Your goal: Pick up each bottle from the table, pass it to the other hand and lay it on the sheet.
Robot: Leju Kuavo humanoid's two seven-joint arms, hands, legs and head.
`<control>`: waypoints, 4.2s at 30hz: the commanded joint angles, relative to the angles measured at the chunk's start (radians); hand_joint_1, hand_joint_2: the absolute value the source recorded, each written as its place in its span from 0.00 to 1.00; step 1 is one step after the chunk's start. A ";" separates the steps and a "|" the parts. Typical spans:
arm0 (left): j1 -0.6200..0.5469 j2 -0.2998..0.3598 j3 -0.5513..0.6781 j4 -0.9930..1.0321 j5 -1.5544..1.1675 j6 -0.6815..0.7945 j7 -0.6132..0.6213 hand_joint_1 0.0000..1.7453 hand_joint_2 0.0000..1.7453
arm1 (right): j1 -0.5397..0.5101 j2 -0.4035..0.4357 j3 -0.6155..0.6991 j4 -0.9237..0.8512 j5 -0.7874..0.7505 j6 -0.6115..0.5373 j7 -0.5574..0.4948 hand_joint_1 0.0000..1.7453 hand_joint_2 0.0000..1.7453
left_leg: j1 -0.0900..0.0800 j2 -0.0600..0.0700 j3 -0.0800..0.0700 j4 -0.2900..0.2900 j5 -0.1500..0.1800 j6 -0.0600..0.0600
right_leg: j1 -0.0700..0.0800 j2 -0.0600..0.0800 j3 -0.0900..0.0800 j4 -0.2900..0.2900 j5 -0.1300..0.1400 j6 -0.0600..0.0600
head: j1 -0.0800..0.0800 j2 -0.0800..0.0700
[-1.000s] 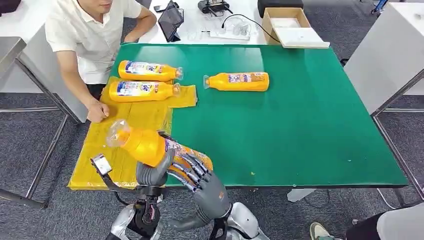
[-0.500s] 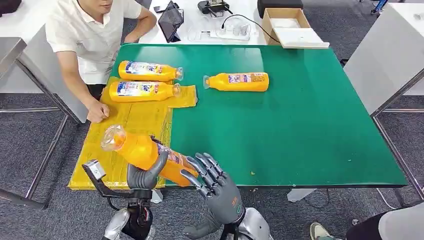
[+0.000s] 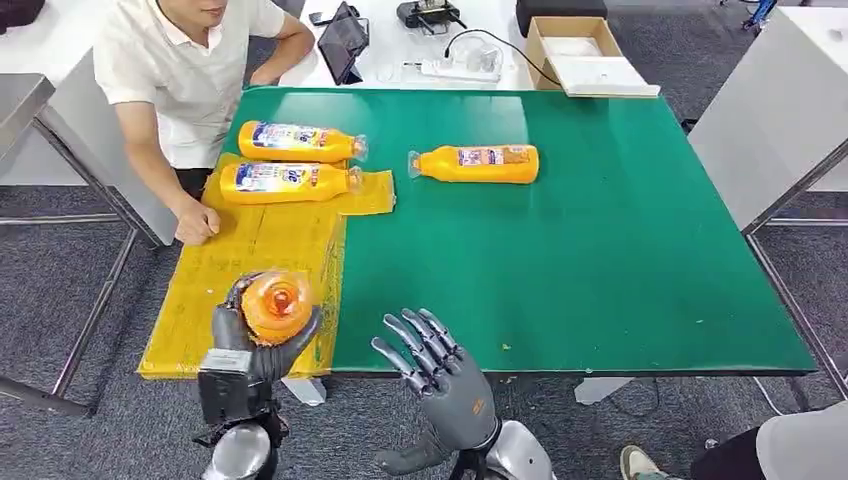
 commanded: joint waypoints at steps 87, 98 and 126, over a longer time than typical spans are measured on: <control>-0.348 -0.052 0.128 0.578 0.168 -0.384 -0.080 0.00 1.00 | -0.140 0.037 0.181 0.197 -0.445 0.119 -0.102 0.00 0.00 | 0.002 0.003 0.007 -0.001 0.002 -0.004 | 0.003 -0.001 0.006 0.000 0.002 -0.006 | 0.000 0.000; -0.008 -0.041 0.015 0.037 0.531 -0.483 -0.012 0.00 1.00 | 0.055 0.038 -0.012 -0.165 -0.599 -0.063 -0.102 0.00 1.00 | 0.001 0.003 0.004 0.000 0.000 -0.004 | 0.002 -0.002 0.003 0.001 0.000 -0.006 | 0.000 0.000; 0.170 0.021 -0.082 -0.141 0.485 -0.388 -0.083 0.00 1.00 | -0.030 0.009 -0.409 0.231 -0.364 -0.037 0.072 0.00 1.00 | 0.002 0.004 0.005 -0.003 0.001 -0.004 | 0.003 -0.002 0.005 -0.003 0.002 -0.006 | 0.000 0.000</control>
